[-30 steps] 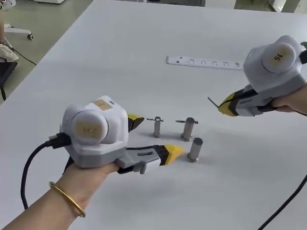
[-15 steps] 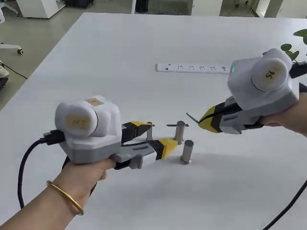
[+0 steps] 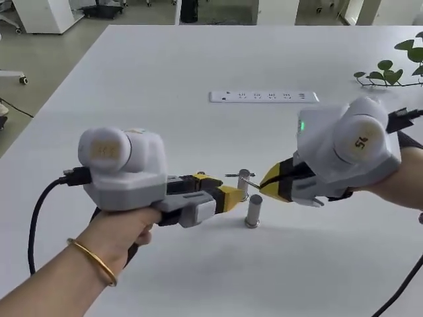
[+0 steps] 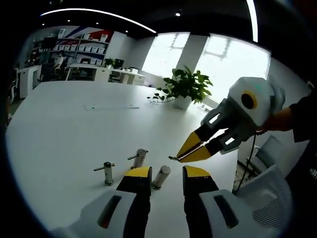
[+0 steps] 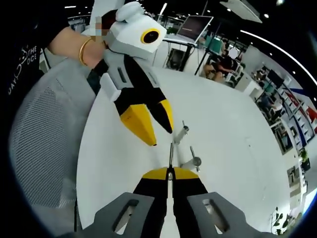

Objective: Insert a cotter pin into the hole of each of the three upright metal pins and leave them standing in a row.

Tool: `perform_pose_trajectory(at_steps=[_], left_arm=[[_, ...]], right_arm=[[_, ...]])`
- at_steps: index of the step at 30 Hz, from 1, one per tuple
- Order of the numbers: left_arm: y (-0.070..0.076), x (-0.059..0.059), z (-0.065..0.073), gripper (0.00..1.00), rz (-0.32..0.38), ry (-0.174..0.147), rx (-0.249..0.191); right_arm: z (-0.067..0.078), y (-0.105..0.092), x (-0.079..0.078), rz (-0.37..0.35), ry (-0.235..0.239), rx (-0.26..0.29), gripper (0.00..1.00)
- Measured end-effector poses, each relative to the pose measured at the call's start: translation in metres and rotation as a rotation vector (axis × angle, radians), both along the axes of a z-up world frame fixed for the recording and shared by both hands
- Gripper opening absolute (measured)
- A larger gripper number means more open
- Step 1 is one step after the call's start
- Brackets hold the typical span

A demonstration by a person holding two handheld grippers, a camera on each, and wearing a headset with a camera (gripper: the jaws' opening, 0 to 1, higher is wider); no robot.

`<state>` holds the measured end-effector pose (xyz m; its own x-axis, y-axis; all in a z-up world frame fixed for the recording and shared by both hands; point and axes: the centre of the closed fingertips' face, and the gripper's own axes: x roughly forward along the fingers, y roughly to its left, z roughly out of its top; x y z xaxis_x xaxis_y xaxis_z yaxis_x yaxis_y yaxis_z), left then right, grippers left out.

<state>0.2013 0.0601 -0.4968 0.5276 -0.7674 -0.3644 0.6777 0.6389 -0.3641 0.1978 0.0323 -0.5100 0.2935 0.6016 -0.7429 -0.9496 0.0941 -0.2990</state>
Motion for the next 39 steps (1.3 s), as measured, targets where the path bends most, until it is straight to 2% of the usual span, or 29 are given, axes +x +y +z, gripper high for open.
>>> perform_pose_trajectory(at_steps=[8,14,26,30,33,36,39], left_arm=[[-0.008,-0.004,0.003,0.16,-0.019,0.027,-0.039],[-0.011,-0.004,0.004,0.12,-0.026,0.043,-0.059],[-0.01,-0.003,0.005,0.02,-0.019,0.068,-0.089],[-0.012,-0.004,0.006,0.01,-0.012,0.088,-0.116],[-0.011,-0.004,0.007,0.01,-0.009,0.085,-0.123],[-0.012,-0.004,0.007,0.01,-0.013,0.067,-0.119],[-0.012,-0.004,0.008,0.01,-0.017,0.066,-0.122]], right_arm=[[0.001,0.006,-0.004,0.055,-0.014,0.011,0.0],[0.001,0.007,-0.005,0.085,-0.037,-0.002,0.0],[0.006,0.011,-0.005,0.104,-0.067,0.003,0.0],[0.006,0.011,-0.005,0.106,-0.075,0.002,0.0],[0.007,0.011,-0.005,0.109,-0.09,0.001,0.0],[0.008,0.011,-0.005,0.1,-0.082,0.012,0.0],[0.008,0.011,-0.005,0.091,-0.071,0.024,0.0]])
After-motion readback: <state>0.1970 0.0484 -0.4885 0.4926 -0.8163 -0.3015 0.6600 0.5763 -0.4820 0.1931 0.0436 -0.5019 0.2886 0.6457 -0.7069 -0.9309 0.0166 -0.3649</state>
